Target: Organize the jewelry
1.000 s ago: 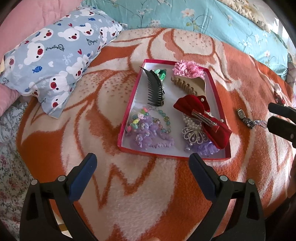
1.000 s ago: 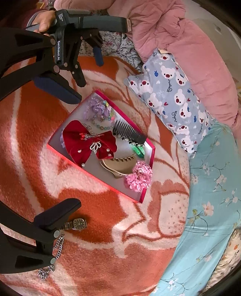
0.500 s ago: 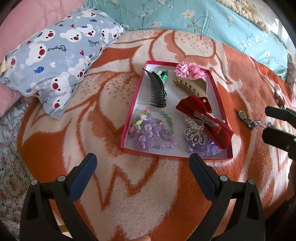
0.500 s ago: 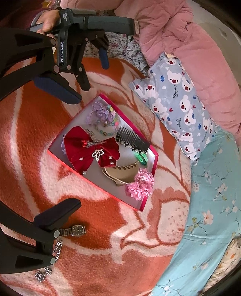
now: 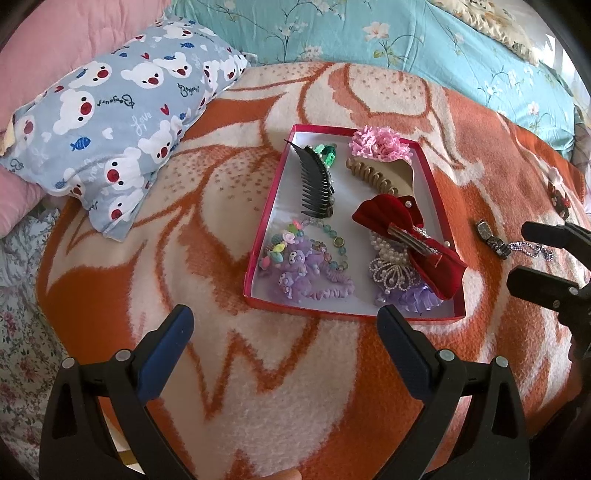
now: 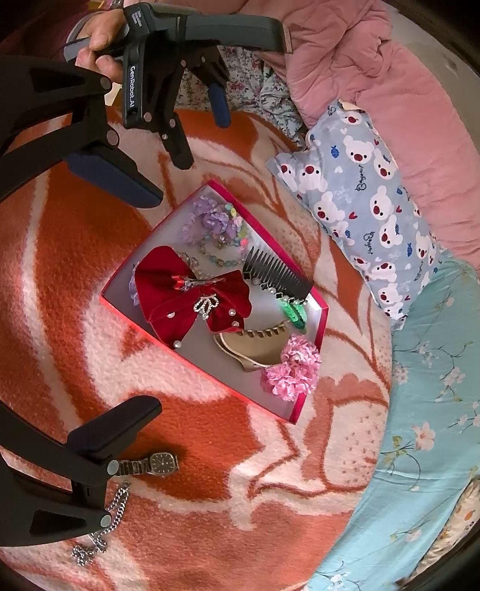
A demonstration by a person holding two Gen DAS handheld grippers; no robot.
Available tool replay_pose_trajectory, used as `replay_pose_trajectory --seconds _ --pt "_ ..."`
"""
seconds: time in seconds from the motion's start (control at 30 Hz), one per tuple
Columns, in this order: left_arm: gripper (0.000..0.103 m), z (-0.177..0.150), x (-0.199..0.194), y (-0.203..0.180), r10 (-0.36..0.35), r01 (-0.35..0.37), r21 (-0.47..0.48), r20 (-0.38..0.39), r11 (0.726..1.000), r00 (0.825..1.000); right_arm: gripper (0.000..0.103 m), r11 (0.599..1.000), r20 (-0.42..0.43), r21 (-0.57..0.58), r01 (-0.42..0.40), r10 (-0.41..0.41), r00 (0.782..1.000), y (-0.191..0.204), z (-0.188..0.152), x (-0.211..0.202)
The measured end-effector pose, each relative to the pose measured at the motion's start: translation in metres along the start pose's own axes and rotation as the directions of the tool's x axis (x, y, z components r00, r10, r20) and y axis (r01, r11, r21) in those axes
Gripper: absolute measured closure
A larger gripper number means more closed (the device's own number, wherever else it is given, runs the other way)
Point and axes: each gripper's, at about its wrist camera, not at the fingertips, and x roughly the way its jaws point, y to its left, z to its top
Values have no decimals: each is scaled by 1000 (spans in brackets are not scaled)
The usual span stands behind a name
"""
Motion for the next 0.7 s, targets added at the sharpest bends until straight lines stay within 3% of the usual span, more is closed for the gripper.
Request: replay_pose_trajectory --seconds 0.7 --pt "3 0 2 0 2 -2 1 -2 1000 1000 1 1000 -10 -6 -5 5 1000 2 -1 5"
